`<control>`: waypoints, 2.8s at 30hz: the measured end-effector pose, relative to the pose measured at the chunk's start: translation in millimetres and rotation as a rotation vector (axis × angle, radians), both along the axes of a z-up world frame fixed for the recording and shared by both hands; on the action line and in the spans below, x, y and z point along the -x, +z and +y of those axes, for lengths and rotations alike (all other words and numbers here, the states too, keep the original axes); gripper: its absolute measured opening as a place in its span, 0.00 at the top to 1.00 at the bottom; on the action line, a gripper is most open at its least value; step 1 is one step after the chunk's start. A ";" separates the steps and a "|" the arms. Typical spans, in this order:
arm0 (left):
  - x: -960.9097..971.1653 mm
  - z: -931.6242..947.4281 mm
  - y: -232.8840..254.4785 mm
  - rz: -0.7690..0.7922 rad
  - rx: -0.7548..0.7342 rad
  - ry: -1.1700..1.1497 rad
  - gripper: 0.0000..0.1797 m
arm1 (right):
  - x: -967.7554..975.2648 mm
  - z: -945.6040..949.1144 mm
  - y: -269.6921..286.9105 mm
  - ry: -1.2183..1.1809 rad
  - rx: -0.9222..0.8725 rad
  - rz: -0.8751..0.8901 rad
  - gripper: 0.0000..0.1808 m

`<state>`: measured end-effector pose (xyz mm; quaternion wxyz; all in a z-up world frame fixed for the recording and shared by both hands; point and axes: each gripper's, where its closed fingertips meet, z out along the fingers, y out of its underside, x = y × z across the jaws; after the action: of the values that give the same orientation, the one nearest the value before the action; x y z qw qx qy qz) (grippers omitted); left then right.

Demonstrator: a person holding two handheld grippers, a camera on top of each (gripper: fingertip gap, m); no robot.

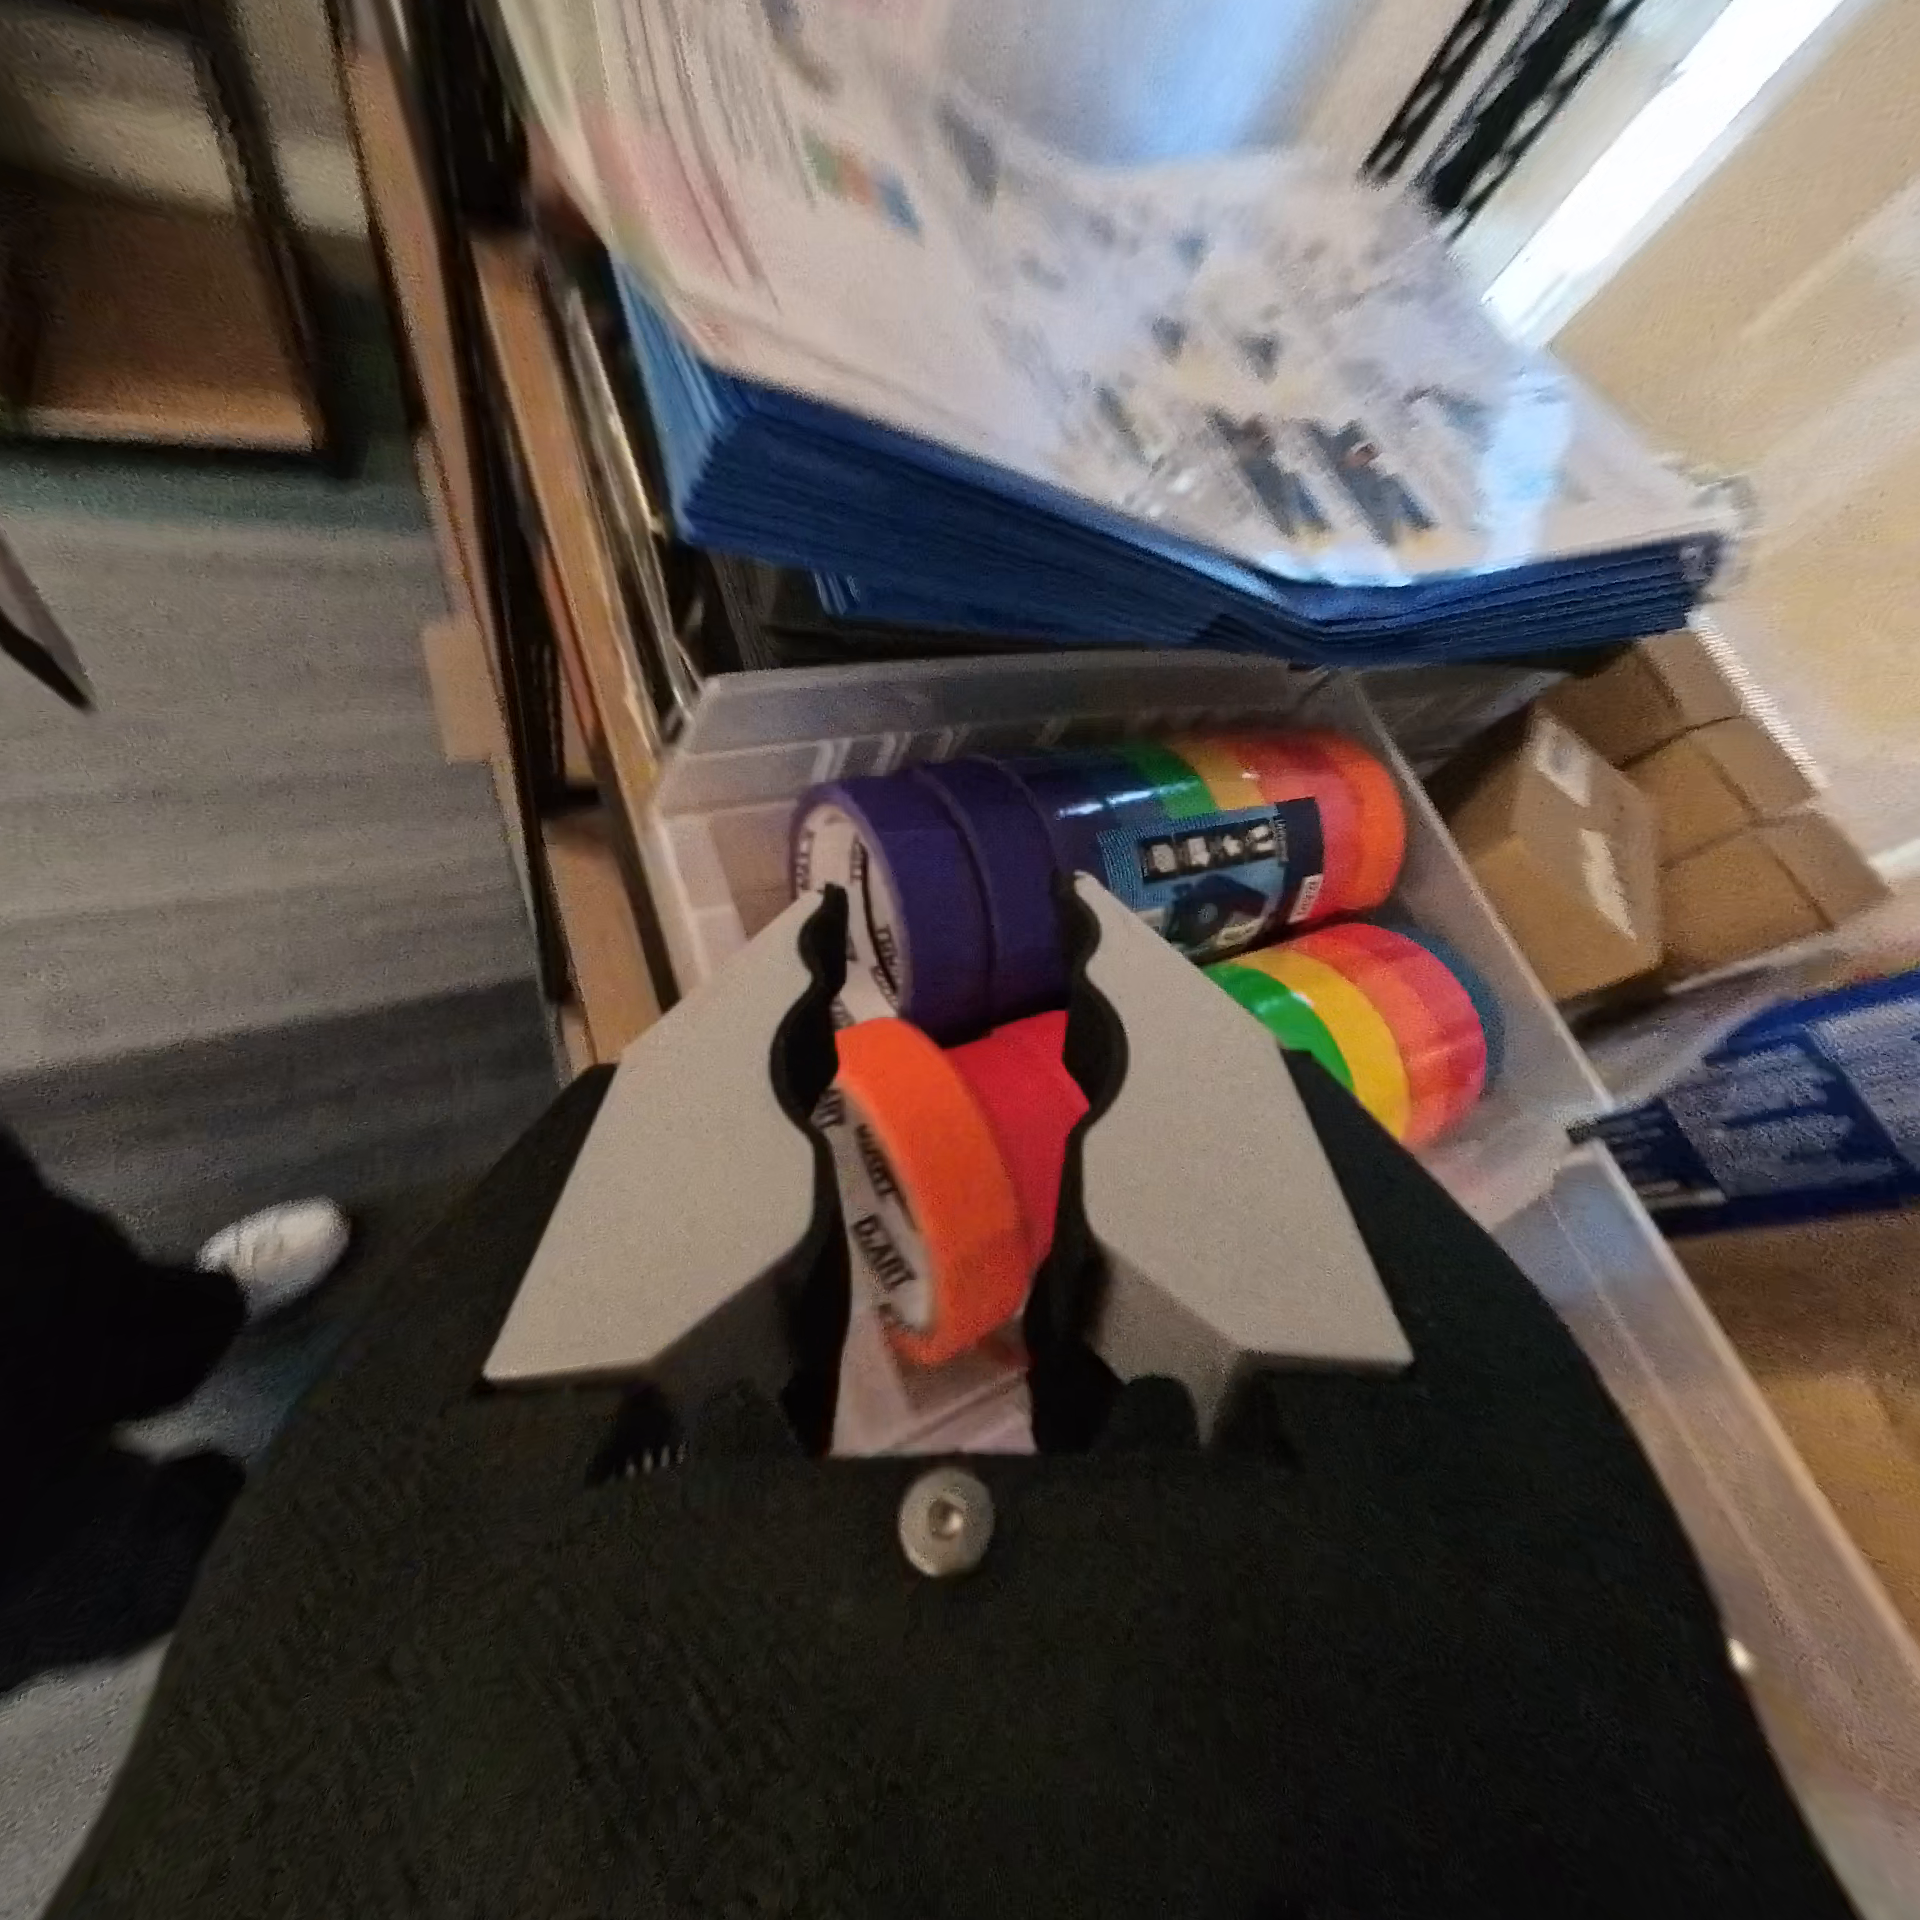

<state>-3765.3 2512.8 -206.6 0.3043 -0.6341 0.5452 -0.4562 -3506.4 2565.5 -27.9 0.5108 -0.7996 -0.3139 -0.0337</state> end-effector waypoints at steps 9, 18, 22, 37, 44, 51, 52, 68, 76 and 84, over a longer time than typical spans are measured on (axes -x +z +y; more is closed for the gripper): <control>-85.6 -117.5 -17.3 -0.050 -0.253 -0.624 0.79 | -45.4 -351.5 -4.8 -0.717 -0.676 0.281 0.61; -210.5 -441.8 21.0 -0.255 -0.198 -1.276 0.80 | 36.7 -825.9 -61.6 -1.779 -0.664 -0.231 0.69; -255.4 -609.8 60.6 -0.363 0.040 -1.380 0.82 | 114.4 -991.1 -107.9 -2.076 -0.476 -0.346 0.73; -391.1 -916.1 35.7 -0.186 0.288 -1.611 0.84 | 132.9 -1306.6 -322.2 -2.533 -0.242 0.303 0.79; -483.3 -987.8 13.2 -0.200 0.132 -1.589 0.86 | 64.0 -1450.6 -380.0 -2.634 -0.419 0.445 0.81; -554.3 -1036.2 6.0 -0.120 -0.018 -1.480 0.85 | 54.8 -1605.1 -447.3 -2.864 -0.110 0.497 0.79; -564.1 -1039.6 -0.3 -0.094 -0.033 -1.441 0.85 | 56.0 -1627.4 -458.1 -2.895 -0.040 0.486 0.79; -589.9 -1162.0 7.6 -0.050 0.202 -1.160 0.85 | -166.7 -1564.5 -251.0 -1.055 -1.313 1.214 0.96; -531.3 -1162.8 83.5 -0.153 0.428 -1.251 0.73 | -216.3 -1337.9 -65.9 0.493 -1.011 1.222 0.96; -416.4 -959.2 125.5 -0.373 -0.095 -0.891 0.84 | -121.4 -1071.4 -37.1 0.743 -0.412 1.173 0.96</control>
<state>-3348.9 1553.5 -81.1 0.2008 -0.2318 0.7200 -0.6225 -3385.0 1494.1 -65.0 0.7133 -0.4140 -0.2263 0.5183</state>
